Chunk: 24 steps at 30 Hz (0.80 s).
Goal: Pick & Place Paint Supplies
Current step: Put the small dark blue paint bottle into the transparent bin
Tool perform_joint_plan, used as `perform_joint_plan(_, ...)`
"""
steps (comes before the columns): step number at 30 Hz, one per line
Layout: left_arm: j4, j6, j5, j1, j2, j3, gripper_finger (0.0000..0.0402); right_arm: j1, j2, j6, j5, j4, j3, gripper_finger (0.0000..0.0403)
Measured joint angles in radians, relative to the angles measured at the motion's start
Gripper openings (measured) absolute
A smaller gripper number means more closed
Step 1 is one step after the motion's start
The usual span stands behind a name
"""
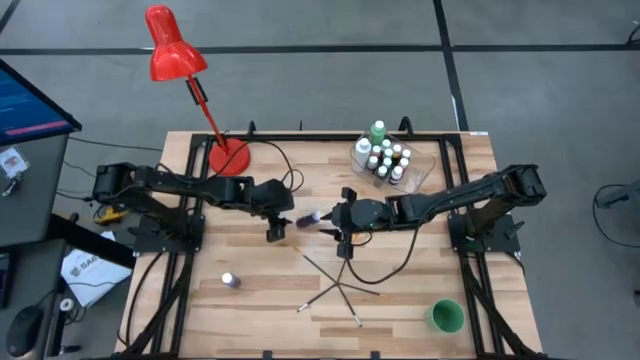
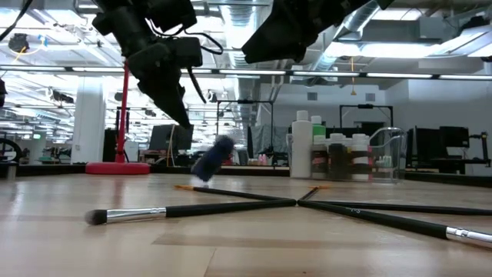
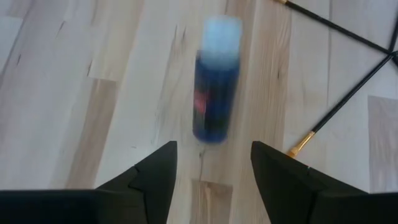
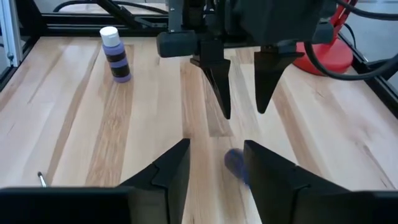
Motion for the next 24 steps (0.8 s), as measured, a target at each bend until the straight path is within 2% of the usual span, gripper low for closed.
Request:
perform_joint_plan(6,0.004,0.000,-0.001,0.000,-0.004,0.000,0.0200,-0.010,0.000,0.052,0.001,-0.015,0.000,0.0164)
perform_joint_plan(10,0.006,-0.026,-0.001,-0.004,-0.023,0.000,0.0200,-0.039,0.000,0.102,0.052,-0.098,0.000,0.0183)
perform_joint_plan(14,0.005,-0.042,-0.003,-0.034,-0.062,0.000,0.0199,-0.087,0.039,0.159,0.052,-0.193,0.002,0.0199)
perform_joint_plan(16,0.003,-0.042,-0.003,-0.054,-0.086,0.000,0.0198,-0.111,0.076,0.155,0.025,-0.241,-0.003,0.0205)
perform_joint_plan(21,0.005,-0.049,-0.002,-0.109,-0.162,0.001,0.0198,-0.163,0.199,0.120,-0.130,-0.224,0.001,0.0214)
perform_joint_plan(24,-0.002,-0.068,-0.002,-0.141,-0.211,0.000,0.0198,-0.177,0.259,0.083,-0.162,-0.253,0.028,0.0216)
